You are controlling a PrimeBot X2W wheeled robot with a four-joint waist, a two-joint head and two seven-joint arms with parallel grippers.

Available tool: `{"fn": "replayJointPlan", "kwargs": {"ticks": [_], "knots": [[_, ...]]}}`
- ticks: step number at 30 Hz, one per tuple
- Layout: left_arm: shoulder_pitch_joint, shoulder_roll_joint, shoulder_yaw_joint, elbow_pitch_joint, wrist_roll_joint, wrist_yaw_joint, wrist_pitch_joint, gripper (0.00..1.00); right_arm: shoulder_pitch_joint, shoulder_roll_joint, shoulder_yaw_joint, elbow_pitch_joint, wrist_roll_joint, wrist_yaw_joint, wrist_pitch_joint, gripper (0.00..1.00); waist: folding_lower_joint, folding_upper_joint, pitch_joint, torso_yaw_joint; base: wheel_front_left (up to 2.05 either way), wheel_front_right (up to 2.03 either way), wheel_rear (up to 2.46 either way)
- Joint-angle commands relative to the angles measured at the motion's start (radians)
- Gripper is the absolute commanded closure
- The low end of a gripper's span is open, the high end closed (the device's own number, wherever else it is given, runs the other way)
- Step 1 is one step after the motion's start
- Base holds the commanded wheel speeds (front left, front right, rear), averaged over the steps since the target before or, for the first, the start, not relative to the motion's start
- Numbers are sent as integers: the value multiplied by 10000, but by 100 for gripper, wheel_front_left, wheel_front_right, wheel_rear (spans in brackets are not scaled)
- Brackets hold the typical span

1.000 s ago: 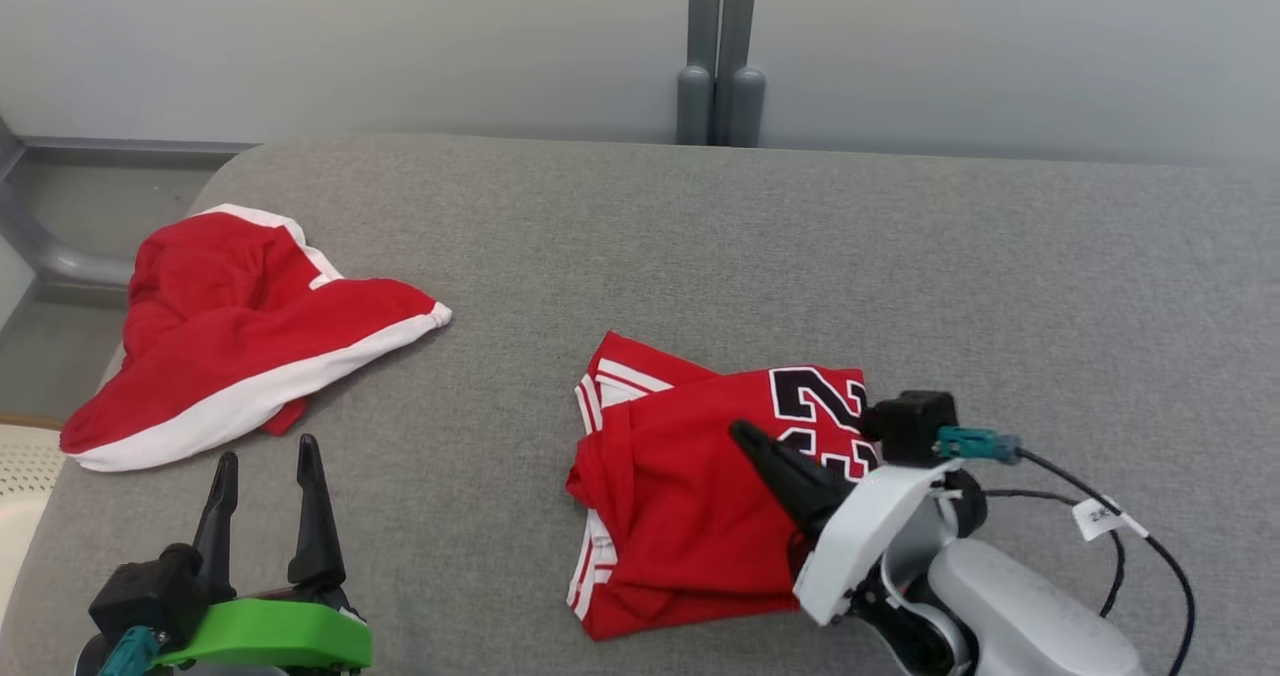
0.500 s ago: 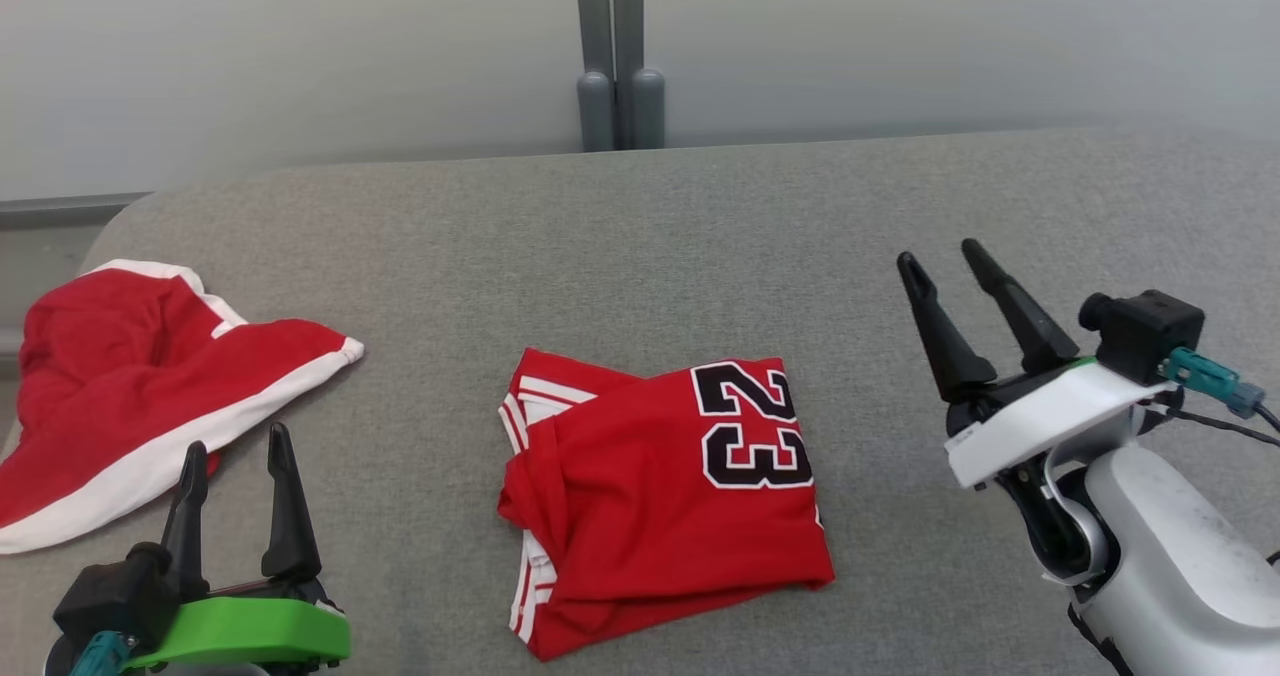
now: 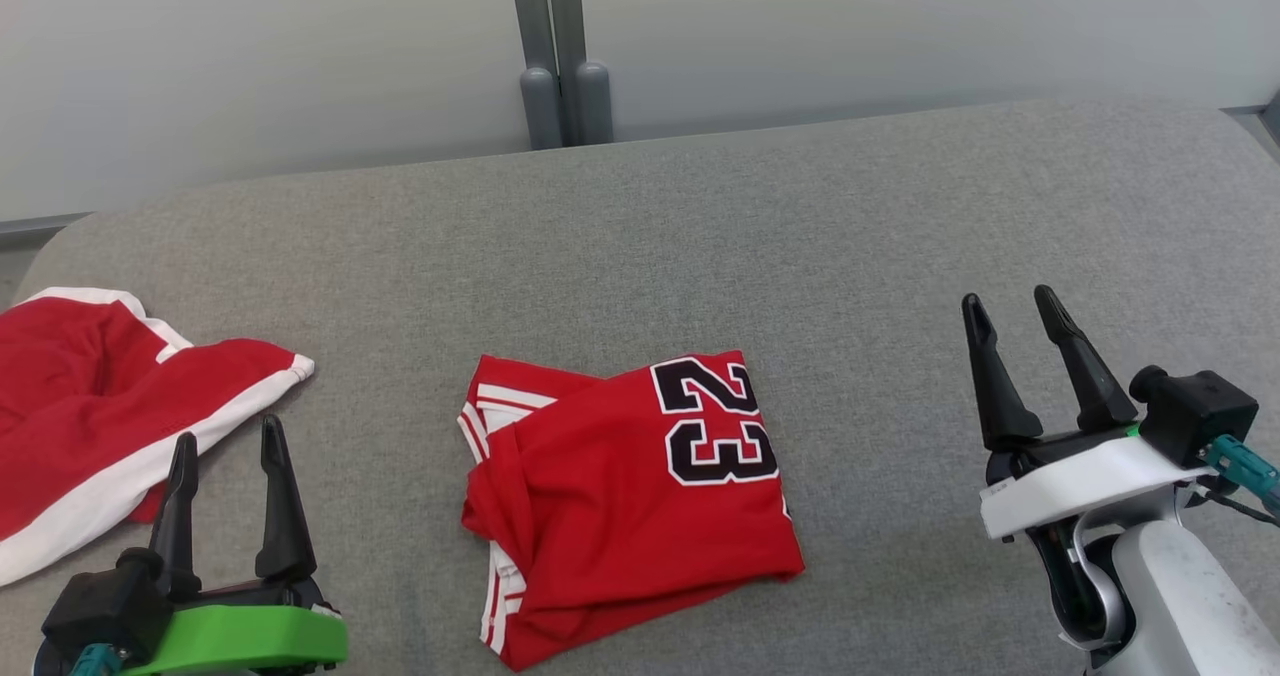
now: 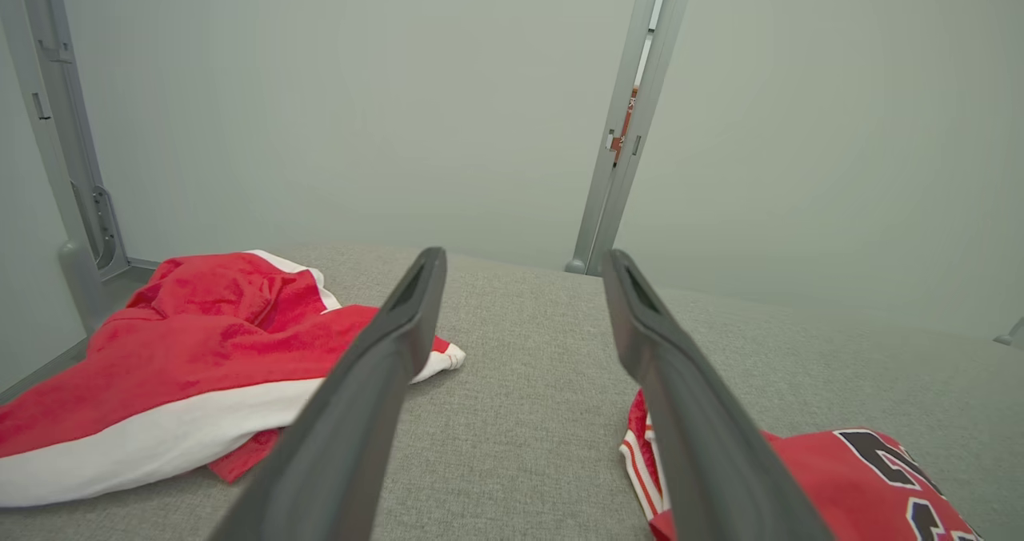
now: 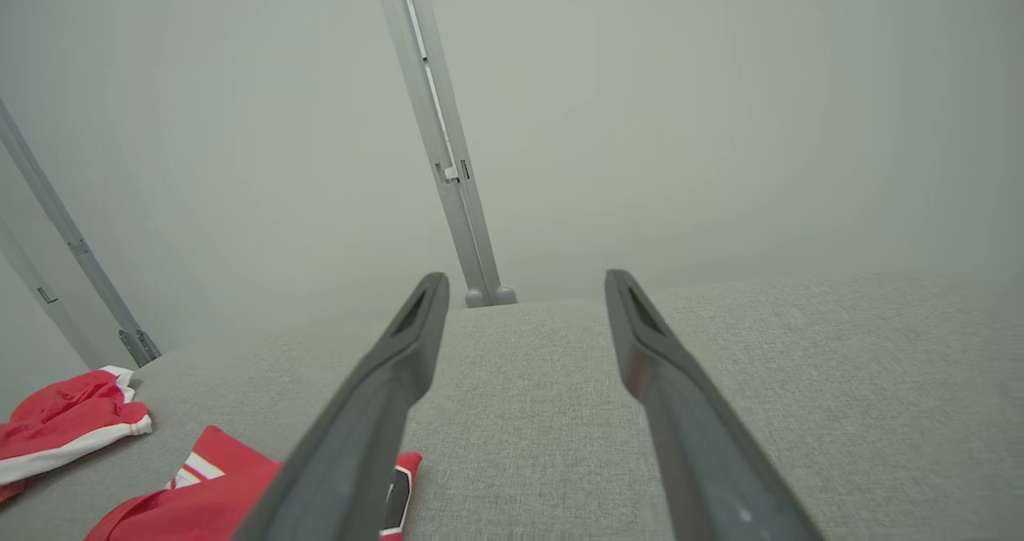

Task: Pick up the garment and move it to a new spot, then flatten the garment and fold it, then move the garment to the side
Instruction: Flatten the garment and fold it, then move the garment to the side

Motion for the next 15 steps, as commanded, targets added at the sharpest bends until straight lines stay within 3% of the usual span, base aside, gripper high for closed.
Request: {"fn": "replayJointPlan", "kwargs": {"ticks": [1,15], "knots": [[119,-64,60,6,81,-58,-27,0,103,59,-69,-65,-64,5,-32,0,0,-1,40,3,0,0,0],[-114,-360,315,153,506,-399,-27,0,58,17,104,172,-153,5,-32,0,0,-1,56,148,0,0,0]]}}
